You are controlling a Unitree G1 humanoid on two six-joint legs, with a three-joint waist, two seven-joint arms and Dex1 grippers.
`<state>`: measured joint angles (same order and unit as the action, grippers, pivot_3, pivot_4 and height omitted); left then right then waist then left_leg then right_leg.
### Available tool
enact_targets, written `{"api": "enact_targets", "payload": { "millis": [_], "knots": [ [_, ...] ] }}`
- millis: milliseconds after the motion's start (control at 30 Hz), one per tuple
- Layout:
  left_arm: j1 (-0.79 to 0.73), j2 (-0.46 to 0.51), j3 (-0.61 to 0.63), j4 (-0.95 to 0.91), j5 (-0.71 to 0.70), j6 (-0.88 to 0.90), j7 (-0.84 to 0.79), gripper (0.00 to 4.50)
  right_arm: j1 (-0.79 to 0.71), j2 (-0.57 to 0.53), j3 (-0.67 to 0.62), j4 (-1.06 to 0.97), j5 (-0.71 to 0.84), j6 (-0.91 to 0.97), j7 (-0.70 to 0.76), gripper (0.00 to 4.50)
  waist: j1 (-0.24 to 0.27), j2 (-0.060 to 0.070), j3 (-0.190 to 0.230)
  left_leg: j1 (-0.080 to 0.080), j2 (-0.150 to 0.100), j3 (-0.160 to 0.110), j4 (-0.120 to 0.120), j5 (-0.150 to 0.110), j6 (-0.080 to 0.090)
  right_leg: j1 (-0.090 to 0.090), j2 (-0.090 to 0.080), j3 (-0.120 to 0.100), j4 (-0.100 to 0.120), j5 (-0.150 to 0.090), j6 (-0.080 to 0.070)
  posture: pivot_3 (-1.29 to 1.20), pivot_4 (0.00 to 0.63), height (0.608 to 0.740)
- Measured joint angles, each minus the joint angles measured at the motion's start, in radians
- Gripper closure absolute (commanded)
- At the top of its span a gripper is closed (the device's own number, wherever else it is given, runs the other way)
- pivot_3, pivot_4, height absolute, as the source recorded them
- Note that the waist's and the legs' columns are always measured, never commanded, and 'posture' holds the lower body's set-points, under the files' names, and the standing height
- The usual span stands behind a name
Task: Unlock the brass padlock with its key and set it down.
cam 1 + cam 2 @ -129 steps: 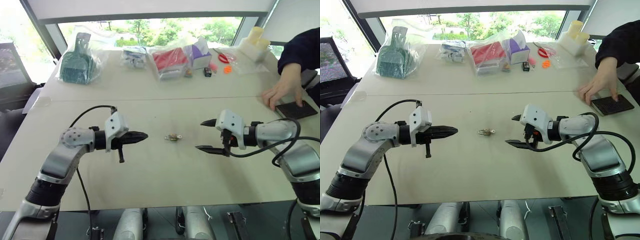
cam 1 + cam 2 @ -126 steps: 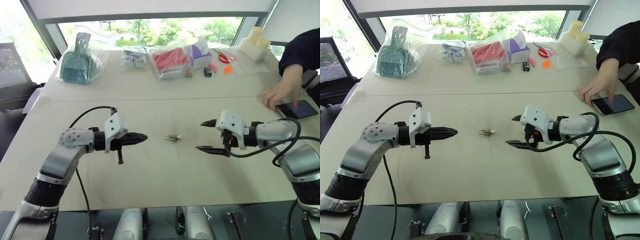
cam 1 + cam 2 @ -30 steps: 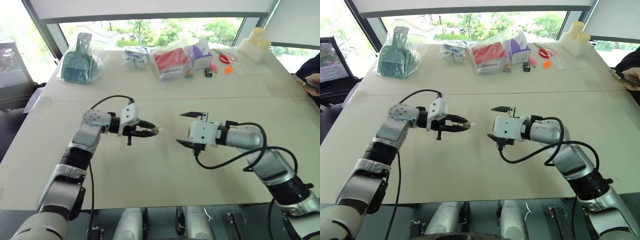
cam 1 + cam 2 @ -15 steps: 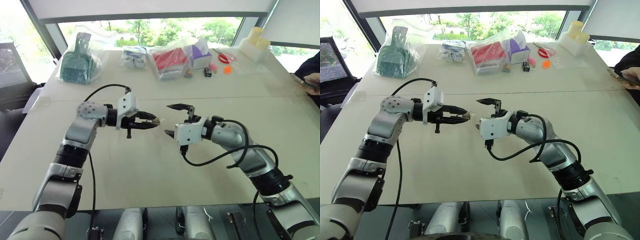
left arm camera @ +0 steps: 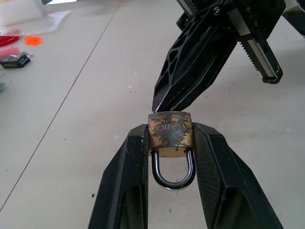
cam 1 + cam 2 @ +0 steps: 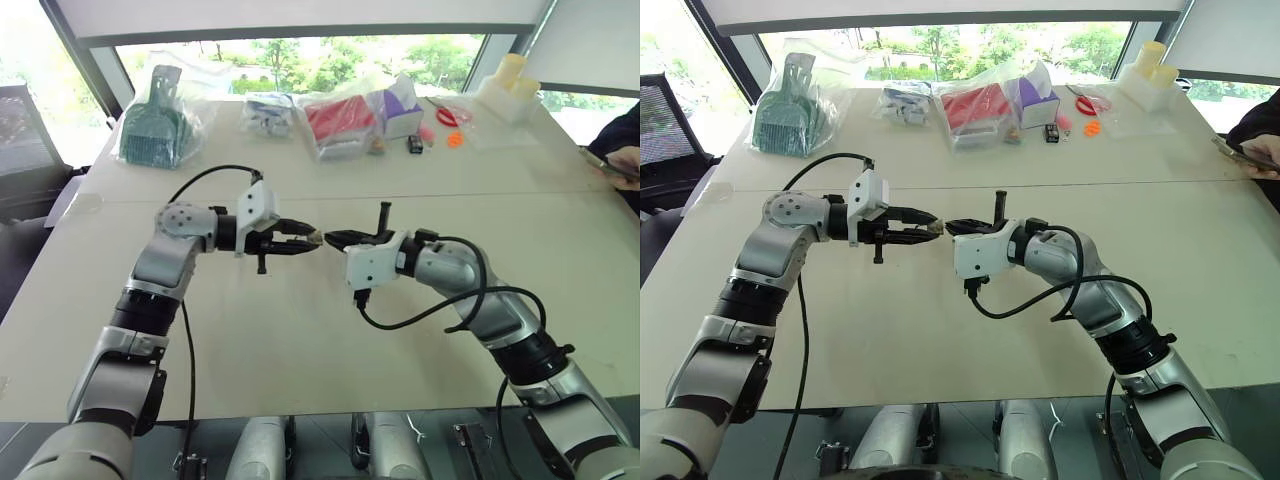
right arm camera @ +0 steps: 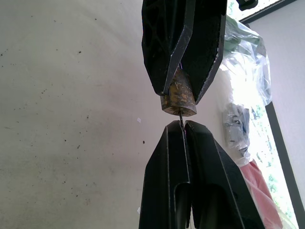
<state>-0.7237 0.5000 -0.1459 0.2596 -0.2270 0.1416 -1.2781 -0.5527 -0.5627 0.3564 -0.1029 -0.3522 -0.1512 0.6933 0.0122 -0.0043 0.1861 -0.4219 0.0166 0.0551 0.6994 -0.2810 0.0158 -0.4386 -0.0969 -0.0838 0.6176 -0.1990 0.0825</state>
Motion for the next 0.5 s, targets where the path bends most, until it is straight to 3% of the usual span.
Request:
{"api": "enact_targets", "payload": {
  "millis": [133,367,500],
  "knots": [
    [0.000,0.008,-0.016,0.001,0.050,-0.120,0.010,3.76,-0.023,0.001,-0.007,0.000,0.061,0.052,0.077,4.44,0.000,0.000,0.000,0.000,0.000,0.000,0.000,0.000,0.000,0.000,0.000,0.000,0.000,0.000,0.000,0.00,0.150,0.740],
    [-0.001,0.025,-0.051,0.011,0.144,-0.390,0.018,3.76,-0.049,0.008,-0.053,-0.054,0.273,0.329,0.261,4.44,0.000,0.000,0.000,0.000,0.000,0.000,0.000,0.000,0.000,0.000,0.000,0.000,0.000,0.000,0.000,0.00,0.150,0.740],
    [-0.022,0.018,-0.037,0.017,0.122,-0.350,0.023,3.76,-0.076,-0.003,-0.055,-0.036,0.239,0.263,0.237,4.44,0.000,0.000,0.000,0.000,0.000,0.000,0.000,0.000,0.000,0.000,0.000,0.000,0.000,0.000,0.000,0.00,0.150,0.740]
  ]
}}
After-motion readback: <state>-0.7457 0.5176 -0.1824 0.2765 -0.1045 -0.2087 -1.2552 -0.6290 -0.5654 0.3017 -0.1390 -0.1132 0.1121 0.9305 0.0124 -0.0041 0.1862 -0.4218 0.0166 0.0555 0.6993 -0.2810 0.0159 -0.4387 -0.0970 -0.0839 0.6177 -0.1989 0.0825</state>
